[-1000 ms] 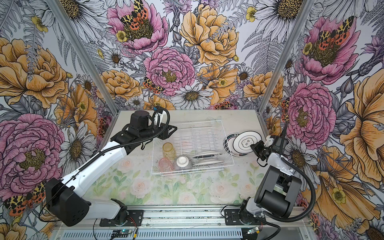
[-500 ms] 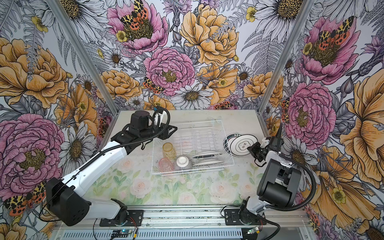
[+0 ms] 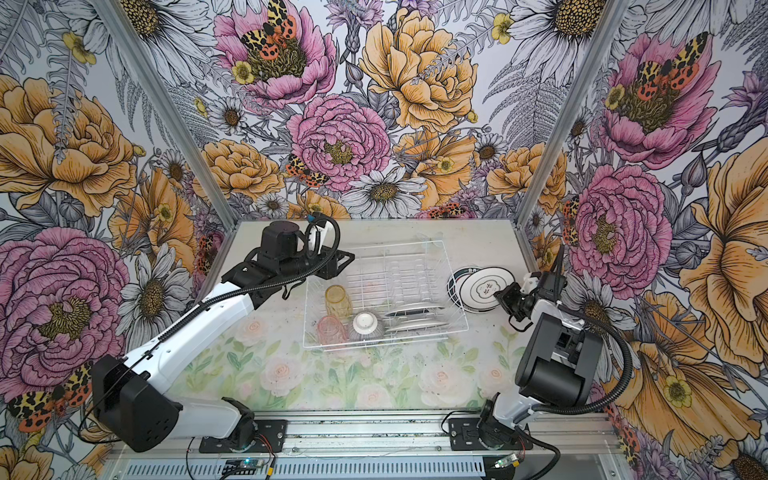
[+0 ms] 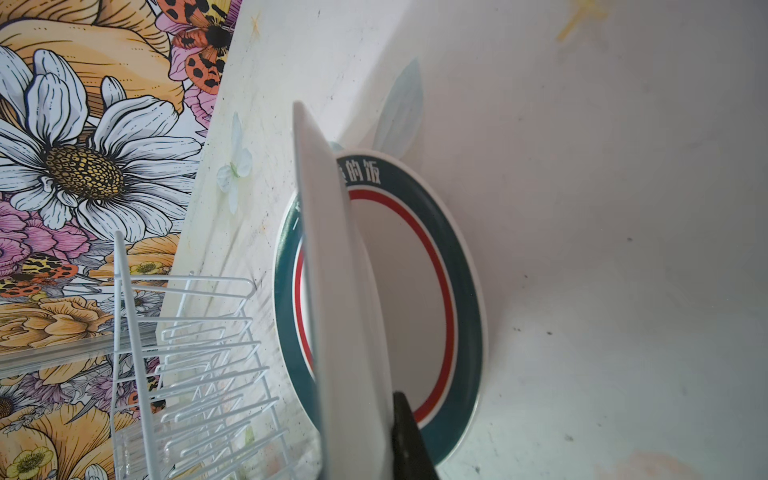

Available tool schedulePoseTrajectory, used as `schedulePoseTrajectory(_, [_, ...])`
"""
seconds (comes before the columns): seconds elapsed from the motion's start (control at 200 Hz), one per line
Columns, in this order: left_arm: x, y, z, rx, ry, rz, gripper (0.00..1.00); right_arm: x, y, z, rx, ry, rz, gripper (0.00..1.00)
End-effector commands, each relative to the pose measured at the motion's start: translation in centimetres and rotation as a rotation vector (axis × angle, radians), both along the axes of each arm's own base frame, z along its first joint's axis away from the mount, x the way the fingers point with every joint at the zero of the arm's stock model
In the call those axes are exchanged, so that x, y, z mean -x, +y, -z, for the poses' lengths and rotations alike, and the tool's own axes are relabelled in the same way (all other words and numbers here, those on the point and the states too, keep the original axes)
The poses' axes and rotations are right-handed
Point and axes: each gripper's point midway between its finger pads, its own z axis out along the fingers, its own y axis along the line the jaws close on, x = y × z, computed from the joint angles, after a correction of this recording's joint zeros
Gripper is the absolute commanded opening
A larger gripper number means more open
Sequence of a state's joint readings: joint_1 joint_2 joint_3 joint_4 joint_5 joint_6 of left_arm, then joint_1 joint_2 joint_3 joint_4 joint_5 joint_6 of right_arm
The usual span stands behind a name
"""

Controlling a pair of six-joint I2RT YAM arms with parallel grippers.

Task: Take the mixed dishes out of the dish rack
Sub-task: 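Lower the plate flat onto the green-rimmed plate and open the right gripper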

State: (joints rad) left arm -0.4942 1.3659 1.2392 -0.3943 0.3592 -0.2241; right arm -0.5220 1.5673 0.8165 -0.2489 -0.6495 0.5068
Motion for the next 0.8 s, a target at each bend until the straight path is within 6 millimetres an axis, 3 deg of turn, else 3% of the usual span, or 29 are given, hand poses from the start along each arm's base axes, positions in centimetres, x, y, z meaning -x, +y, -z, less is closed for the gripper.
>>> schedulePoseTrajectory(0.0, [0.2, -0.1, 0.0, -0.003, -0.017, 0.019, 0.43, -0.6, -0.3, 0.3, 0.029, -0.003, -0.016, 0.18])
schedulePoseTrajectory(0.36, [0.2, -0.1, -0.1, -0.001, -0.017, 0.022, 0.43, -0.2, -0.4, 1.9, 0.031, 0.039, -0.021, 0.25])
schedulePoseTrajectory(0.385, [0.2, -0.1, -0.1, -0.001, -0.016, 0.023, 0.43, -0.2, -0.3, 2.0, 0.033, 0.043, -0.023, 0.32])
schedulePoseTrajectory(0.46, [0.2, -0.1, -0.1, 0.0, -0.017, 0.023, 0.43, 0.0, -0.4, 2.1, 0.041, 0.051, -0.027, 0.36])
schedulePoseTrajectory(0.796, [0.3, 0.0, -0.3, 0.004, -0.018, 0.025, 0.43, 0.9, -1.1, 2.4, 0.117, 0.108, -0.023, 0.46])
